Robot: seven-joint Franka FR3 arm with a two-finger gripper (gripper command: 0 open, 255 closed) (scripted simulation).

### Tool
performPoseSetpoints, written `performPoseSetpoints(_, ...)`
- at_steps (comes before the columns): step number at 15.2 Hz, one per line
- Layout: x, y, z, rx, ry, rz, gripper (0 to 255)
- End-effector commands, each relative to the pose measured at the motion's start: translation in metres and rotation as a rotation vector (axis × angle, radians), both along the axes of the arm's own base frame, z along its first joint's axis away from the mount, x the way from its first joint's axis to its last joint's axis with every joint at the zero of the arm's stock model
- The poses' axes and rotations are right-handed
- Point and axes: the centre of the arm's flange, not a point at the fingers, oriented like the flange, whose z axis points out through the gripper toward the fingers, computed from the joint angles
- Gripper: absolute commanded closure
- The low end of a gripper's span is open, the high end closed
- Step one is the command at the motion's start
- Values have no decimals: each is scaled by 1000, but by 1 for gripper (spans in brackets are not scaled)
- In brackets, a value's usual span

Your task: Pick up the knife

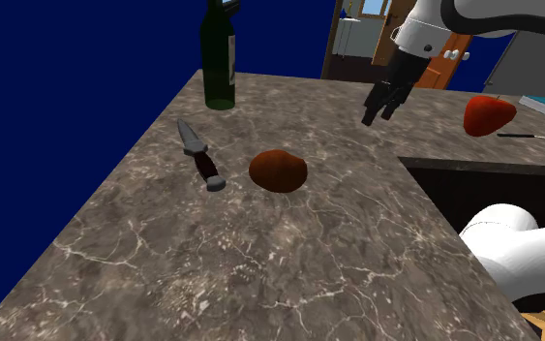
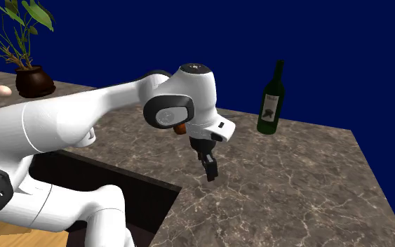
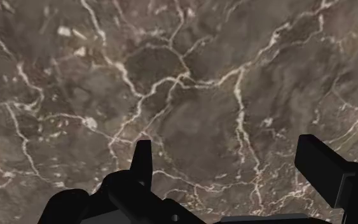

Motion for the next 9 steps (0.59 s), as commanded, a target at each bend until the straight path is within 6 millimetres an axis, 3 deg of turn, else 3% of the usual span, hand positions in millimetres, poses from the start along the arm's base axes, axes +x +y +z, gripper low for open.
performPoseSetpoints(1,0,0,0,0,0,0,0)
performPoseSetpoints(9,58,94,4,-16,31,24,0)
